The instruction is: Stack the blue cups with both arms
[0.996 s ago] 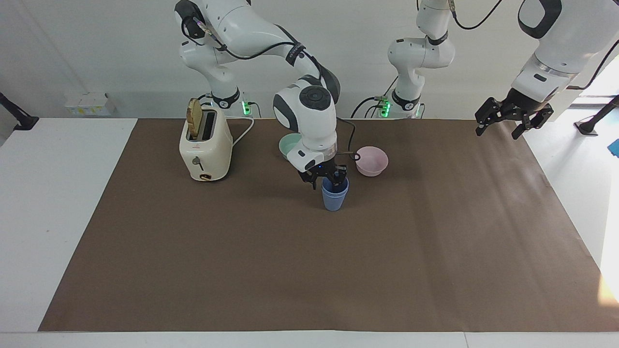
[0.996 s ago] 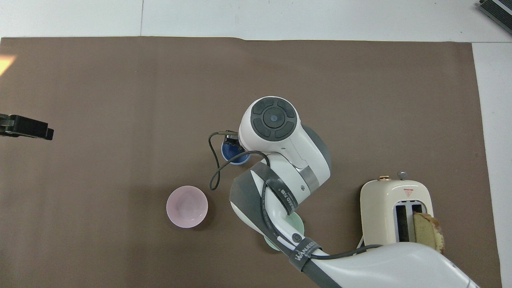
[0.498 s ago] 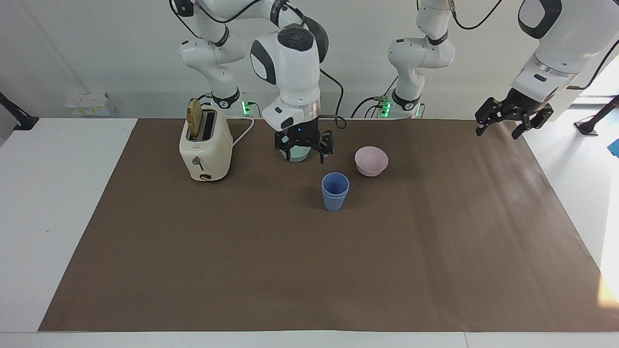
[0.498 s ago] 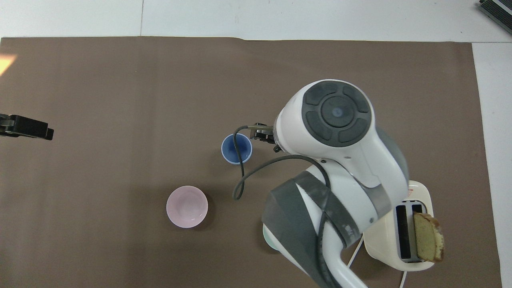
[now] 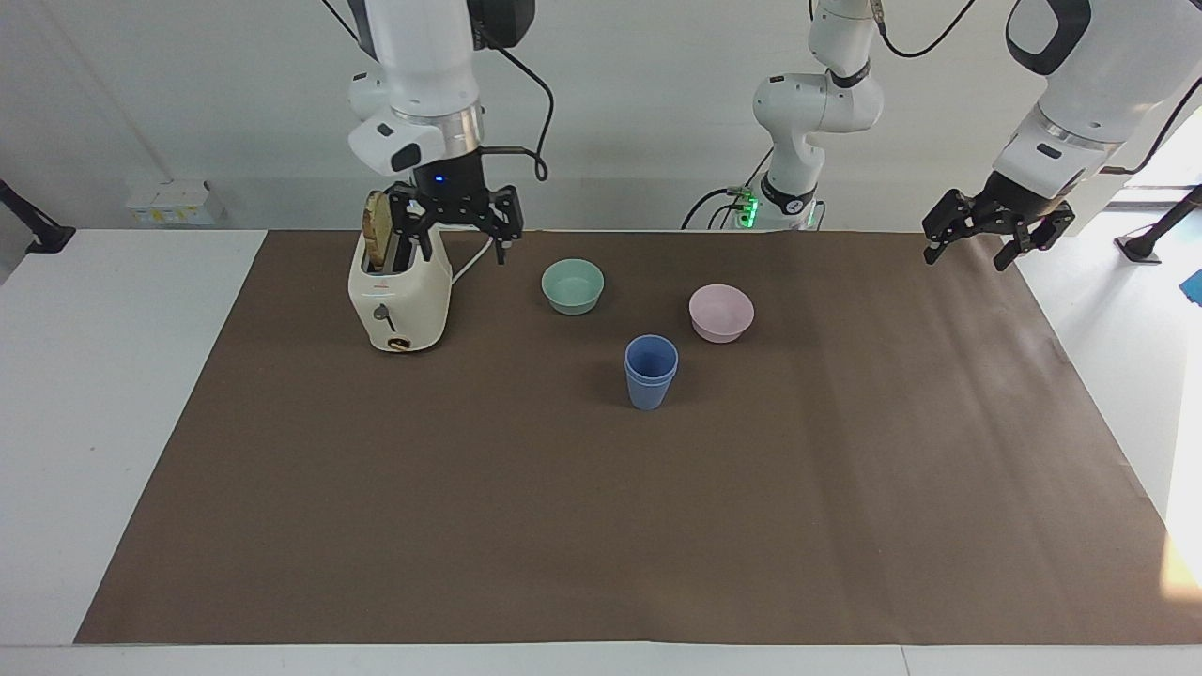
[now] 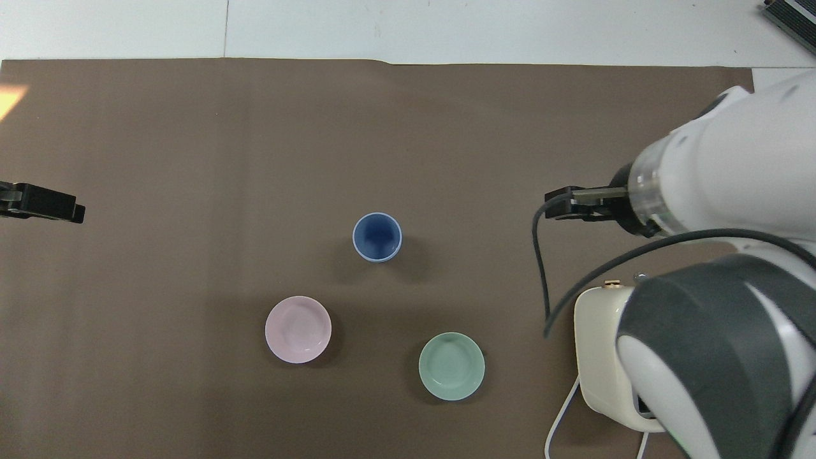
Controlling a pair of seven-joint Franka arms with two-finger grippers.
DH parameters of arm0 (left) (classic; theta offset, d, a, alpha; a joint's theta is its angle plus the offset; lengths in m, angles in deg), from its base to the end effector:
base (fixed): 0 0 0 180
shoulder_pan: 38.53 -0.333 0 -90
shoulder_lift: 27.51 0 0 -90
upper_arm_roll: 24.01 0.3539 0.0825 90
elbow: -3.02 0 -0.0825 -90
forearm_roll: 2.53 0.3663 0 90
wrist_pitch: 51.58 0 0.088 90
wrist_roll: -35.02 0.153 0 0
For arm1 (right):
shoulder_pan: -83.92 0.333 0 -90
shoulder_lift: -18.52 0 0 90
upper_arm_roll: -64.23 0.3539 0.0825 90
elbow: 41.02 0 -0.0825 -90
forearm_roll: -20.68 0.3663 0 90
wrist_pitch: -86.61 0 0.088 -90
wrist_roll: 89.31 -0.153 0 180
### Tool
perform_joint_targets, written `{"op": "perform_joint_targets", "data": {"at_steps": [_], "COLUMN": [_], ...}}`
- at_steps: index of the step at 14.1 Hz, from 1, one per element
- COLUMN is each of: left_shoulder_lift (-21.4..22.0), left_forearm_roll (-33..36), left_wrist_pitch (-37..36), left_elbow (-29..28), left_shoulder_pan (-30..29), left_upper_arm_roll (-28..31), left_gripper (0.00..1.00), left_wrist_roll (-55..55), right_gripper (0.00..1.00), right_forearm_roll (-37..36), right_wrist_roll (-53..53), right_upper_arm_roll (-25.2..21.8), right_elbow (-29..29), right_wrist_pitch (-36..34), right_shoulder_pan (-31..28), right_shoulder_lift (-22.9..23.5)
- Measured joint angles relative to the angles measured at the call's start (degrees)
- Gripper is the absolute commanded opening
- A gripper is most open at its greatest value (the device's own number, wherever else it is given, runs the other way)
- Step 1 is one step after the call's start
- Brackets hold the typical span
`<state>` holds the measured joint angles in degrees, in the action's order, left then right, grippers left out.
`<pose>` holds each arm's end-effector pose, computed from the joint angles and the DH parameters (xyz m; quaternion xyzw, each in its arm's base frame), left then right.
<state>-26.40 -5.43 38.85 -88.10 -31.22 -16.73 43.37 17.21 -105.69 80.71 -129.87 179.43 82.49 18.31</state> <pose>0.5311 -0.0073 0.6186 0.9970 -0.0729 0.0055 0.0262 0.5280 0.1330 0.6324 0.9988 -0.0112 0.0434 0.0198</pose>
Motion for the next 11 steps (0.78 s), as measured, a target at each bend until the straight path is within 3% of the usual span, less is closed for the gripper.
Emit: {"op": "perform_joint_targets", "data": {"at_steps": [6, 11], "left_shoulder_lift": [0.0, 0.0], "left_forearm_roll": [0.0, 0.0], "left_wrist_pitch": [0.0, 0.0], "left_elbow": [0.0, 0.0], "left_shoulder_pan": [0.0, 0.0], "left_upper_arm_roll": [0.2, 0.0], "left_gripper": [1.0, 1.0], "left_wrist_roll": [0.0, 0.0], "right_gripper": [1.0, 1.0], "right_forearm_roll": [2.6, 2.8], "right_wrist_roll": [12.5, 12.9], "right_upper_arm_roll": [-1.9, -1.4], "right_elbow": [-2.1, -5.5], "right_wrist_pitch": [-0.8, 0.3], "right_shoulder_pan": [-9.1, -9.3], "right_shoulder_lift": [-0.5, -2.5]}}
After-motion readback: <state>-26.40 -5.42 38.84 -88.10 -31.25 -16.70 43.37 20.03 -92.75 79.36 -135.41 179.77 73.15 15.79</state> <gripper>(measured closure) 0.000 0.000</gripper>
